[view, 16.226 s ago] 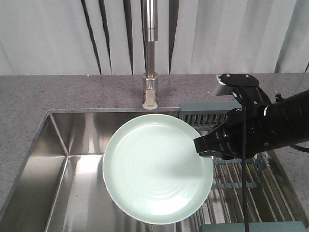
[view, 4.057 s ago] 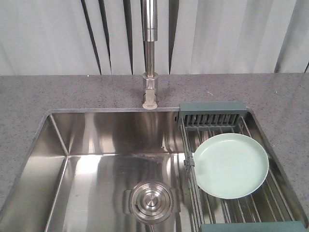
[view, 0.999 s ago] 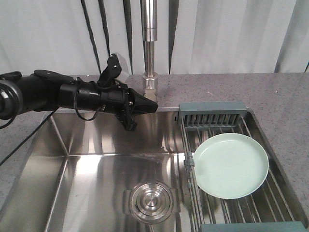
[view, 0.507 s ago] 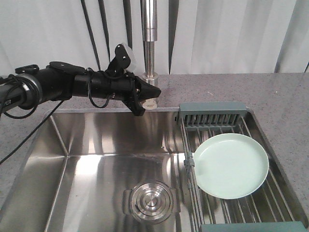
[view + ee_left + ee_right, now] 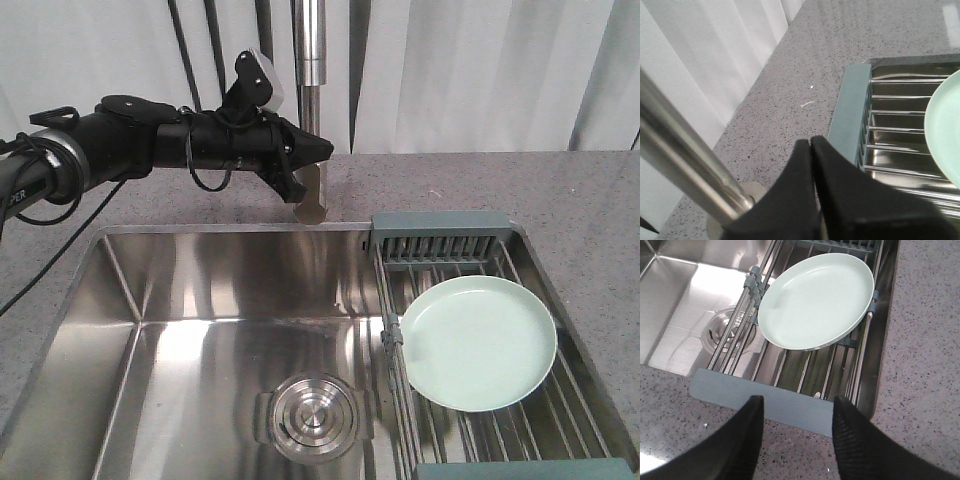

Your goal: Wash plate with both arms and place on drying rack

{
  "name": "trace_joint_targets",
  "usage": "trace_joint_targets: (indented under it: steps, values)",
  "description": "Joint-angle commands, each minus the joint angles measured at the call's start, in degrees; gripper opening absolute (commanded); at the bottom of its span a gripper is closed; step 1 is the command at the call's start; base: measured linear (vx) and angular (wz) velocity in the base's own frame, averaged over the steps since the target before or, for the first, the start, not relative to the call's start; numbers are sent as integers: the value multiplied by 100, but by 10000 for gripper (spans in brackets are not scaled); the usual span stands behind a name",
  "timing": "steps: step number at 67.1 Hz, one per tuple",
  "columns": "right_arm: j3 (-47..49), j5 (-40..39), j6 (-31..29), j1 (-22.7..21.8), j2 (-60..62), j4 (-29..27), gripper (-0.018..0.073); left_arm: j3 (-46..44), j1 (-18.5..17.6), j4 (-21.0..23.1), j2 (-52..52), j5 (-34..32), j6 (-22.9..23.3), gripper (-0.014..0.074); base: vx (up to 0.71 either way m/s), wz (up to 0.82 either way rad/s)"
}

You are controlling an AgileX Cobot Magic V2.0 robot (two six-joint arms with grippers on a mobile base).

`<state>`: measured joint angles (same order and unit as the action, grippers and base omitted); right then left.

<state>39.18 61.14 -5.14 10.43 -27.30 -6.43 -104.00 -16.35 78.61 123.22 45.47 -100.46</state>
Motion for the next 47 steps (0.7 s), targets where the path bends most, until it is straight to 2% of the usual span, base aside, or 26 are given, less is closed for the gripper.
trace_joint_targets:
  steps: [1, 7, 14, 20, 28, 34, 42, 47]
  values:
    - [138, -317, 1, 18, -29, 1, 316, -184, 4, 40, -568, 96, 397, -8, 0, 0]
    - [138, -317, 1, 18, -29, 1, 316, -184, 4, -514, -806, 91, 1013, -7, 0, 0]
    - [138, -317, 1, 18, -29, 1, 316, -184, 4, -1432, -1122, 90, 1872, -7, 0, 0]
    - [138, -317, 1, 18, -29, 1, 316, -184, 4, -2314, -1390, 112, 2852, -7, 0, 0]
    - [138, -317, 1, 18, -29, 1, 316, -184, 4, -3512, -1738, 163, 4476, -7, 0, 0]
    - [138, -317, 1, 18, -29, 1, 316, -184, 4, -4388, -1935, 337, 5498, -7, 0, 0]
    - [138, -317, 1, 18, -29, 1, 316, -184, 4, -5377, -2179, 677, 6721, -7, 0, 0]
    - [138, -317, 1, 18, -29, 1, 316, -178, 4, -5788, -2307, 984, 7378, -7, 0, 0]
